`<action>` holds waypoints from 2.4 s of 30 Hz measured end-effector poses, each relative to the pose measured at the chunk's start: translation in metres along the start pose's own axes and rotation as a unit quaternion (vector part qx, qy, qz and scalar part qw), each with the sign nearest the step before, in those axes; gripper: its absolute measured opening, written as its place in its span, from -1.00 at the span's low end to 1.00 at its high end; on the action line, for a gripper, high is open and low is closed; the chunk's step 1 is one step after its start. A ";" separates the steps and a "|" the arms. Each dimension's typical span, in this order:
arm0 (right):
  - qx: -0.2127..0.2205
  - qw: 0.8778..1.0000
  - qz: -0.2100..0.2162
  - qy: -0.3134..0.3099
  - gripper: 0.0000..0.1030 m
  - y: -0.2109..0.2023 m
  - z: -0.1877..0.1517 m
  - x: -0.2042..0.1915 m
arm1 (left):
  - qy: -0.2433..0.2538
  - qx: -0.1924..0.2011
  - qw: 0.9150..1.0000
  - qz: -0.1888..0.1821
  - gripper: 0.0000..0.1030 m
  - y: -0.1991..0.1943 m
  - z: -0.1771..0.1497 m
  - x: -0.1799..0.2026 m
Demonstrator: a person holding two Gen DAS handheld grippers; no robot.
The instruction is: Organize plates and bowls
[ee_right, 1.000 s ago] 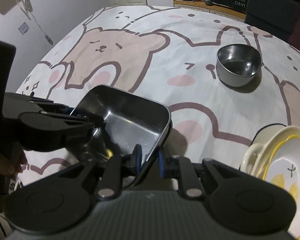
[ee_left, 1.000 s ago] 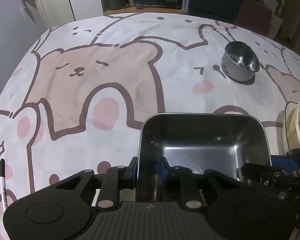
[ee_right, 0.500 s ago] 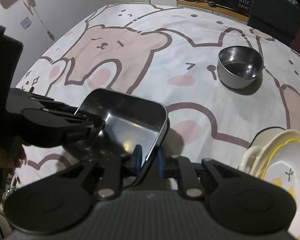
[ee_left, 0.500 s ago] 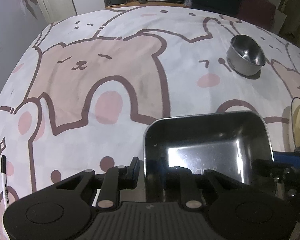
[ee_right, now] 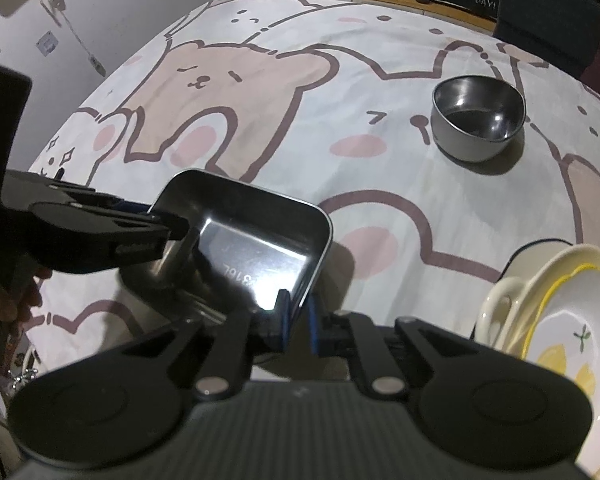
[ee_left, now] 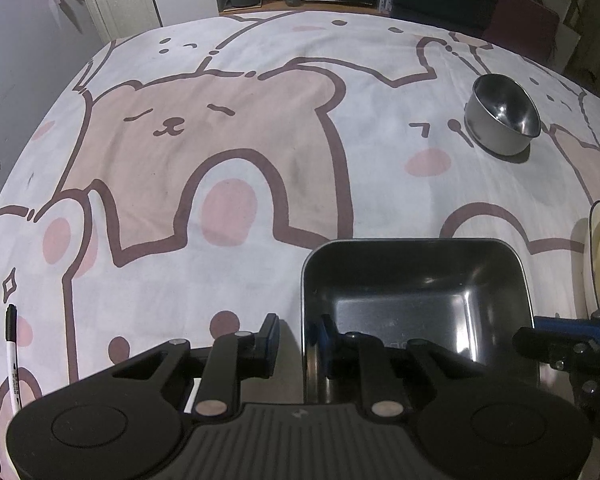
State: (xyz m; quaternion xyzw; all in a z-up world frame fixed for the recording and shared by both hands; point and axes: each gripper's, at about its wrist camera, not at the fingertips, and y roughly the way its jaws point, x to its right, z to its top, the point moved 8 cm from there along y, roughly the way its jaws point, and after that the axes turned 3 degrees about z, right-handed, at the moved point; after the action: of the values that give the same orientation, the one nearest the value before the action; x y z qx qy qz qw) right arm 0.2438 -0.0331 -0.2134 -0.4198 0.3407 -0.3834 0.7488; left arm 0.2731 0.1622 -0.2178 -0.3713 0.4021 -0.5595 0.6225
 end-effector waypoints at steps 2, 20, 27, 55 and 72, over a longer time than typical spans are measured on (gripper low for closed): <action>-0.001 1.000 0.002 0.002 -0.78 0.001 0.000 0.000 | 0.001 0.000 1.000 0.000 -0.57 0.000 0.000 0.000; 0.003 0.999 0.033 0.014 -0.70 -0.003 -0.003 0.002 | -0.007 0.006 1.000 -0.020 -0.44 -0.010 -0.001 0.003; 0.019 0.999 0.045 0.012 -0.26 -0.014 -0.001 0.002 | -0.021 0.021 0.999 -0.034 0.20 -0.023 -0.002 0.003; 0.198 0.979 -0.040 -0.011 1.00 -0.102 0.097 0.159 | -0.134 0.116 0.978 -0.111 1.00 -0.046 0.090 0.102; 0.075 0.989 -0.017 -0.125 -0.10 0.022 0.177 0.205 | -0.202 0.075 0.967 -0.133 1.00 0.016 0.121 0.133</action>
State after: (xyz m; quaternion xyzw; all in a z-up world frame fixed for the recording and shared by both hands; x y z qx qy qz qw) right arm 0.4950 -0.1369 -0.1983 -0.4127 0.2075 -0.3655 0.8081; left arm 0.3975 0.0331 -0.1955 -0.4792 0.1718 -0.5793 0.6366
